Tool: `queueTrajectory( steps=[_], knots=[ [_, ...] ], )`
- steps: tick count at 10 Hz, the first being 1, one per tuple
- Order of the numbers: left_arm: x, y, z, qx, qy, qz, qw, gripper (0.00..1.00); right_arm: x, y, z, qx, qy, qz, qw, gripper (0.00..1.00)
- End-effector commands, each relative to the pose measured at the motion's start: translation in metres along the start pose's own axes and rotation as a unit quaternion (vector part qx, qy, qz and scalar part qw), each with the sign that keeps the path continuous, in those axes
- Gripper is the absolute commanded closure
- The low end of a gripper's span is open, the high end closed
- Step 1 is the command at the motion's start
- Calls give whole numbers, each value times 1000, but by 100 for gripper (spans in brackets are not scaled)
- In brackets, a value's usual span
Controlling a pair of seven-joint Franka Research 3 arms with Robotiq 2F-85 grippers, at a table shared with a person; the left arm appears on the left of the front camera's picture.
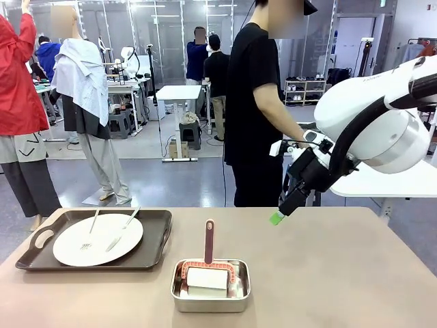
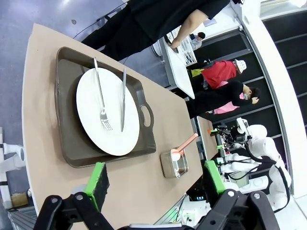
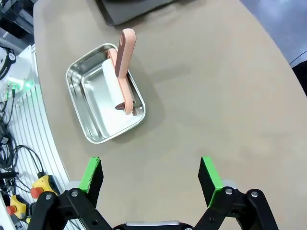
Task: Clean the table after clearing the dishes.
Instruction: When the left (or right) Handle tray is removed, use the left hand (or right hand) to clean the left (or right) side of the table with the Lint Roller.
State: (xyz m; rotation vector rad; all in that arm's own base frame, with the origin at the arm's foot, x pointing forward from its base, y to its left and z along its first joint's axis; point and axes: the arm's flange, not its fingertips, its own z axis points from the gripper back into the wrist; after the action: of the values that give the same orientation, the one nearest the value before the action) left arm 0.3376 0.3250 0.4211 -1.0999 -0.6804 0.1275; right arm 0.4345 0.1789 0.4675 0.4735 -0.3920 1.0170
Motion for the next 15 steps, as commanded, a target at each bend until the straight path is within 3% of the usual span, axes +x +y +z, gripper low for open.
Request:
queueTrajectory(
  steps=[1, 5, 7, 9, 11, 13, 15],
  knots=[
    [-2, -1, 2, -5, 0, -7, 1000, 0, 1, 6, 7, 1, 2, 1, 1000, 0],
    [-2, -1, 2, -5, 0, -7, 1000, 0, 1, 1, 5, -2, -4, 1, 1000, 0],
    [-2, -1, 2, -5, 0, -7, 1000, 0, 59, 5, 2, 7, 61, 90, 994, 0],
    [-2, -1, 2, -5, 0, -7, 1000, 0, 115, 7, -36, 24, 137, 157, 978, 0],
    [-2, -1, 2, -5, 0, -7, 1000, 0, 159, 10, -78, 31, 173, 193, 965, 0],
    [-2, -1, 2, -5, 0, -7, 1000, 0, 187, 23, -121, 27, 236, 227, 945, 0],
    [-2, -1, 2, -5, 0, -7, 1000, 0, 191, 27, -137, 53, 233, 233, 942, 0]
  ],
)
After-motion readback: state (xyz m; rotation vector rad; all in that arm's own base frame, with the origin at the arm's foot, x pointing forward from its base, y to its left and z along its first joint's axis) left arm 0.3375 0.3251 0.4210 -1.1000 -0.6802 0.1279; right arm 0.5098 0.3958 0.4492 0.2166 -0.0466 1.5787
